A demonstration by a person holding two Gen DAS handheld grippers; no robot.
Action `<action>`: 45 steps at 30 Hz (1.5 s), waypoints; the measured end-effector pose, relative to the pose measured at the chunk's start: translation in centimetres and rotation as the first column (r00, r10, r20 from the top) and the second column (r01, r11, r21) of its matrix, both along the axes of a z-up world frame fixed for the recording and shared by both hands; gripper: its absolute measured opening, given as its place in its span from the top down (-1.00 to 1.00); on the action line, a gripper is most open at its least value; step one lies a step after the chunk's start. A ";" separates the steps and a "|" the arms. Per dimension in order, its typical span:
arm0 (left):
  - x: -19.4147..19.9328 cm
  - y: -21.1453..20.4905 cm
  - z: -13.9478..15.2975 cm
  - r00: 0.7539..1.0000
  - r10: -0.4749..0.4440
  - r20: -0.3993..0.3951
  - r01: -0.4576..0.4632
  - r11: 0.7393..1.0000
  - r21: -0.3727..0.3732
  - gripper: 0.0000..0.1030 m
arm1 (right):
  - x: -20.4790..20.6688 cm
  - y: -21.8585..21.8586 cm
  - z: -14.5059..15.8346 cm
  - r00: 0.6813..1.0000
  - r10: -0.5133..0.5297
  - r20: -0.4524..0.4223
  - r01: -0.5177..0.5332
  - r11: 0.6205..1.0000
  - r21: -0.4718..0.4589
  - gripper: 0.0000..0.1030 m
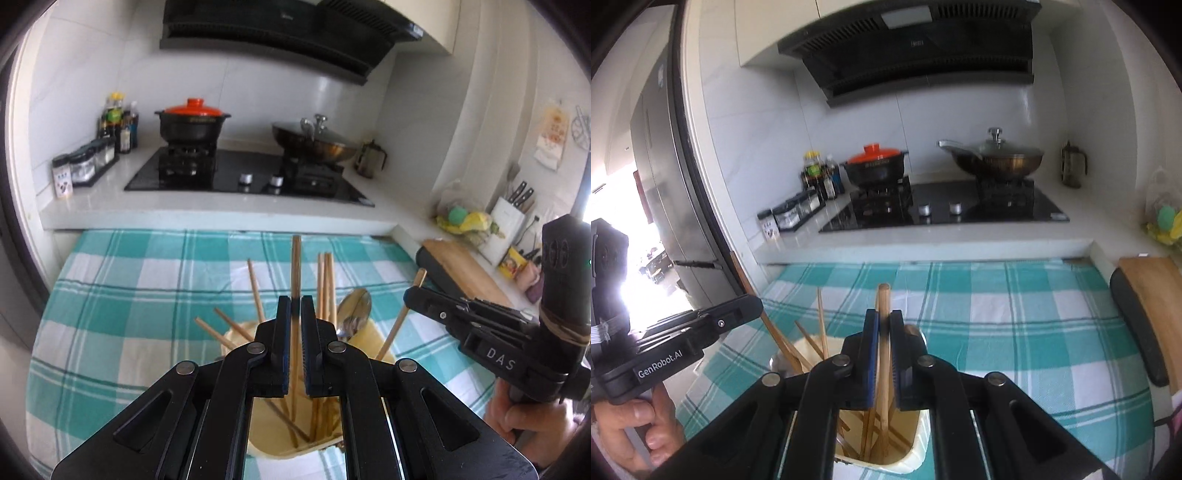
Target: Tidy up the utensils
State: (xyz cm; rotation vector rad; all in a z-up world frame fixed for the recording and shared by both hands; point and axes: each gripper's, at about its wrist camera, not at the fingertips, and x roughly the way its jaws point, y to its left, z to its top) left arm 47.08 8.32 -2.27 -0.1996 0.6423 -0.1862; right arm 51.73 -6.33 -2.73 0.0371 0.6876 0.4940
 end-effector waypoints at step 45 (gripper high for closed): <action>-24.5 -5.7 3.4 0.948 0.275 0.162 -0.311 0.907 0.282 -0.99 | -26.6 -4.8 4.3 0.969 -0.168 0.179 0.195 0.969 -0.150 -0.79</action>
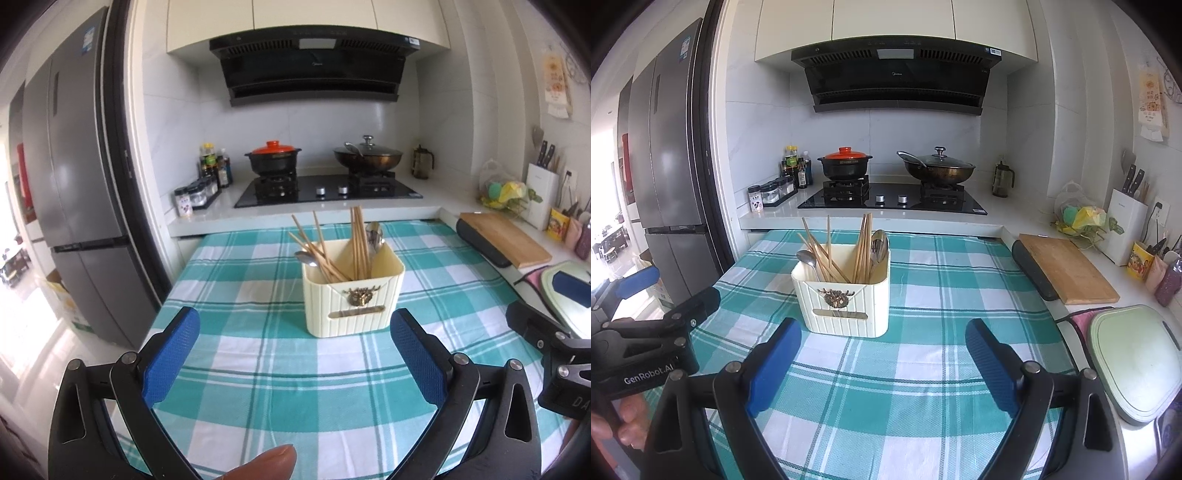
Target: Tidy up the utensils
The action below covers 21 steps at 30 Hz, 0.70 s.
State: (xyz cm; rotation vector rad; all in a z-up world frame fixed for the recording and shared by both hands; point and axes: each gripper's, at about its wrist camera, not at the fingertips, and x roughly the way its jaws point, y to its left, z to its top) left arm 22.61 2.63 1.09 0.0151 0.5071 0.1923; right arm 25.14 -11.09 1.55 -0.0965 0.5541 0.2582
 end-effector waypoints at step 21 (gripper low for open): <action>-1.3 -0.1 0.7 1.000 -0.006 -0.009 0.005 1.000 -0.026 -0.99 | -2.0 0.0 1.3 1.000 0.004 0.027 -0.004 1.000 -0.003 -0.79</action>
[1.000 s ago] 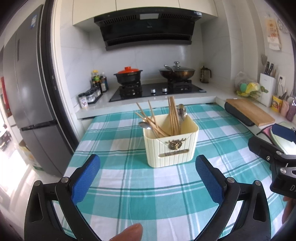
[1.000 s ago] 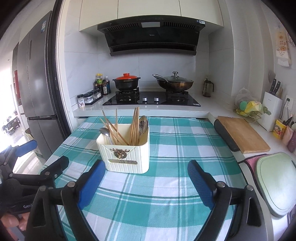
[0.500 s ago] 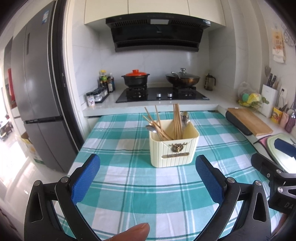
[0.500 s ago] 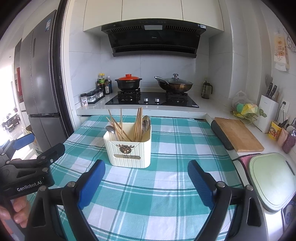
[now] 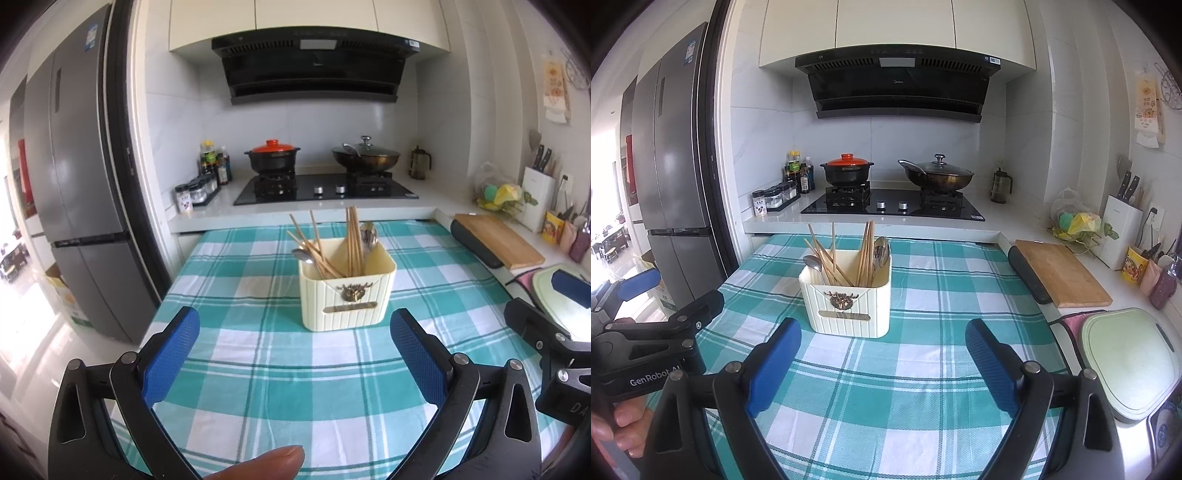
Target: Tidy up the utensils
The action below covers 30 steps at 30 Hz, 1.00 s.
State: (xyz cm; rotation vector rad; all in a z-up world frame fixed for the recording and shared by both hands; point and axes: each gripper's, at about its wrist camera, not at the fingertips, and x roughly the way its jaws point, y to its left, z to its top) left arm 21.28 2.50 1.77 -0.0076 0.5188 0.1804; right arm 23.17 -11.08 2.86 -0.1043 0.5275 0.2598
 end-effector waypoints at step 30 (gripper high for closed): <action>-0.2 0.7 0.0 1.000 0.005 -0.014 -0.005 1.000 -0.001 -0.99 | -0.5 0.9 0.1 1.000 0.005 0.001 -0.005 1.000 -0.031 -0.79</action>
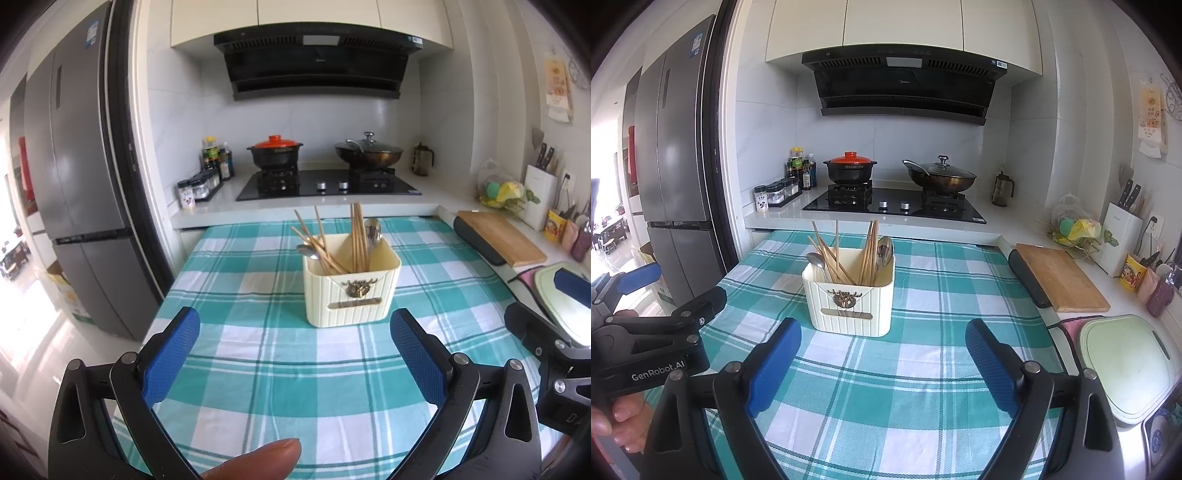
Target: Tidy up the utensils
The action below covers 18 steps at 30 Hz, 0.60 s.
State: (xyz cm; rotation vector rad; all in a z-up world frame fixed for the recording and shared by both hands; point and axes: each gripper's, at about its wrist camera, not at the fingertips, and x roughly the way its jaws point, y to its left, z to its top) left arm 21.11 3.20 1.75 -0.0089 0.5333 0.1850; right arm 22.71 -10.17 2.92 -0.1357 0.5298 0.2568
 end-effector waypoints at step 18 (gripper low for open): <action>0.0 -0.3 -0.1 1.000 -0.013 -0.006 0.013 1.000 0.000 -0.99 | -0.2 -0.2 0.0 1.000 0.001 0.001 -0.001 1.000 -0.001 -0.79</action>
